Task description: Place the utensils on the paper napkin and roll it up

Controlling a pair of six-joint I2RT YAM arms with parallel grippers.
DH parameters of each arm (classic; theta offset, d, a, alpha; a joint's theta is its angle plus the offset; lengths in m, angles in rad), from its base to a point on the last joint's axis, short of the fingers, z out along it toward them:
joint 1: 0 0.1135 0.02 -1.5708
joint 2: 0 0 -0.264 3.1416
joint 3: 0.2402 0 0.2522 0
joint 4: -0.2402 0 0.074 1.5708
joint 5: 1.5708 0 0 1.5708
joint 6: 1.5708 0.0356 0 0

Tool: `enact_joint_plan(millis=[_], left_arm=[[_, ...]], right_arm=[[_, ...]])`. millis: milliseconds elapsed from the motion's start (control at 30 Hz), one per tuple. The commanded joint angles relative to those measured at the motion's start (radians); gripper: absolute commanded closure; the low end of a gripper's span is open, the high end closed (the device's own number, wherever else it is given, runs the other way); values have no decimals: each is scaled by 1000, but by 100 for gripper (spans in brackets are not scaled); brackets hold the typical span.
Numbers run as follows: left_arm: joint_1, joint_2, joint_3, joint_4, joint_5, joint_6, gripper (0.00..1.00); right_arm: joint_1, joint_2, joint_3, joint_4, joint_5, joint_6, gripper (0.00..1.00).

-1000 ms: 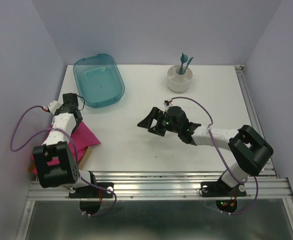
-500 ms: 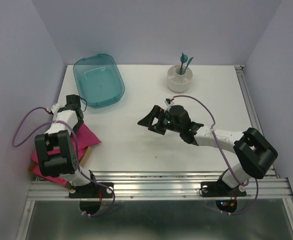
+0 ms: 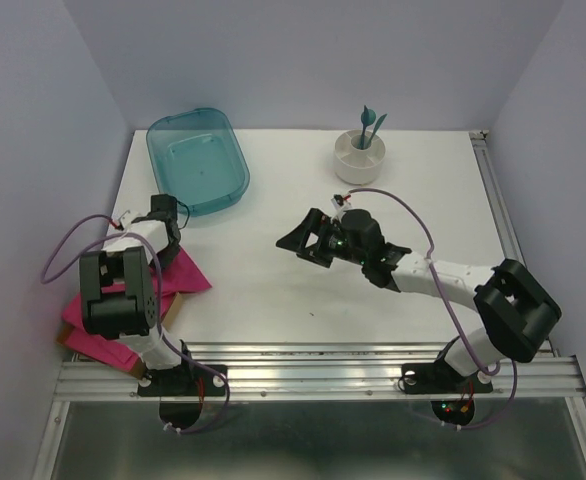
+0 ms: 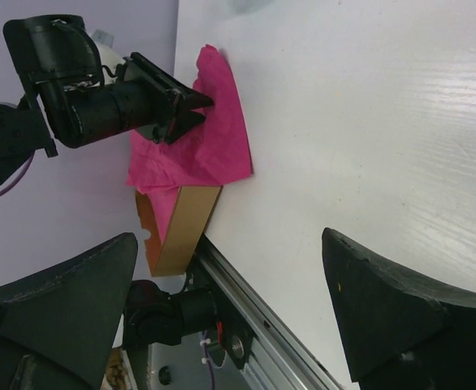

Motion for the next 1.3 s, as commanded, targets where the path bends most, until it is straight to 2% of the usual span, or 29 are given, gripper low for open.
enact_joint_plan(millis=[0, 100, 267, 400, 467, 567, 667, 733, 867, 933, 967, 1133, 1167, 1200, 1267], left_arm=[[-65, 13, -11, 3, -12, -32, 57], [-98, 18, -20, 25, 28, -44, 57], [-219, -11, -45, 45, 67, -93, 57], [-355, -36, -50, 57, 99, -176, 57], [-460, -11, -33, 63, 108, -228, 57], [-591, 76, 68, 68, 113, -262, 56], [-670, 203, 181, 95, 140, -267, 55], [-711, 251, 237, 158, 183, -226, 54], [-790, 305, 429, 109, 136, -160, 52], [-794, 251, 447, 105, 96, -132, 48], [-788, 193, 423, 112, 84, -100, 44], [-757, 6, 305, 114, 56, -31, 36], [-756, -28, 283, 118, 50, -18, 24], [-756, -100, 236, 128, 45, 0, 7], [-756, -210, 179, 167, 47, 29, 1]], right_arm=[[8, -43, 35, 10, 21, -24, 0], [8, -59, 34, -10, 38, -34, 0], [8, -109, 38, -76, 99, -63, 0], [0, -157, 34, -177, 188, -101, 0], [-12, -186, 27, -217, 216, -115, 0], [-59, -269, -2, -295, 289, -136, 0], [-119, -374, -32, -358, 322, -150, 0], [-153, -431, -52, -409, 325, -164, 0], [-231, -461, -72, -450, 292, -181, 0], [-239, -462, -86, -443, 294, -190, 0], [-239, -453, -95, -435, 295, -193, 0], [-239, -349, -92, -323, 237, -221, 1], [-239, -323, -83, -309, 228, -227, 3], [-239, -259, -74, -297, 198, -239, 6], [-237, -199, -39, -256, 154, -250, 16]])
